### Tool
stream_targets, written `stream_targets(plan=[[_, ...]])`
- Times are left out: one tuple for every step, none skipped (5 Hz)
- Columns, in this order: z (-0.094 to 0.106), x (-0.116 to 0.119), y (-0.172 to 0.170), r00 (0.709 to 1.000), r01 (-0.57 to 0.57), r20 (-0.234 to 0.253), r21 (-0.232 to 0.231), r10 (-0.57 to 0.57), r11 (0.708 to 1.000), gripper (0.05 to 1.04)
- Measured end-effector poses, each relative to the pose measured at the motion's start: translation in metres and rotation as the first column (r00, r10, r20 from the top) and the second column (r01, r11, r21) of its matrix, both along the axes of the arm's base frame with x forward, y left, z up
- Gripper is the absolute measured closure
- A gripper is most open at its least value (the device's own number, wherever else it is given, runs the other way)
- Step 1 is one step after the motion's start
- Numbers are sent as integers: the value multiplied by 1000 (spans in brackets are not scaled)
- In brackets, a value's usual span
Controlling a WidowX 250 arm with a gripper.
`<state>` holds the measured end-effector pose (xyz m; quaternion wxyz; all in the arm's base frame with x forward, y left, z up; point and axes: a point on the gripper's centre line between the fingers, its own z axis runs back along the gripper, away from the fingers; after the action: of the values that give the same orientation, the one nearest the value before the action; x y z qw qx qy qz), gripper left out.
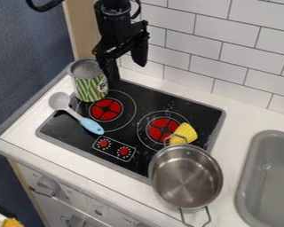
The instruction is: Move the silver pot on the upper left side of the stove
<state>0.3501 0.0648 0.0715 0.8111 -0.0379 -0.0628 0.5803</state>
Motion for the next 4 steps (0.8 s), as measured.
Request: stream_targets(plan=[[-12, -3, 0, 999, 2, -35, -5, -2, 1000, 83], [-20, -9, -19, 993, 89, -74, 2, -89, 996, 83], [-22, -15, -40, 967, 233, -112, 15, -230, 972, 83], [-17, -36, -61, 919, 391, -101, 95, -382, 915, 83]])
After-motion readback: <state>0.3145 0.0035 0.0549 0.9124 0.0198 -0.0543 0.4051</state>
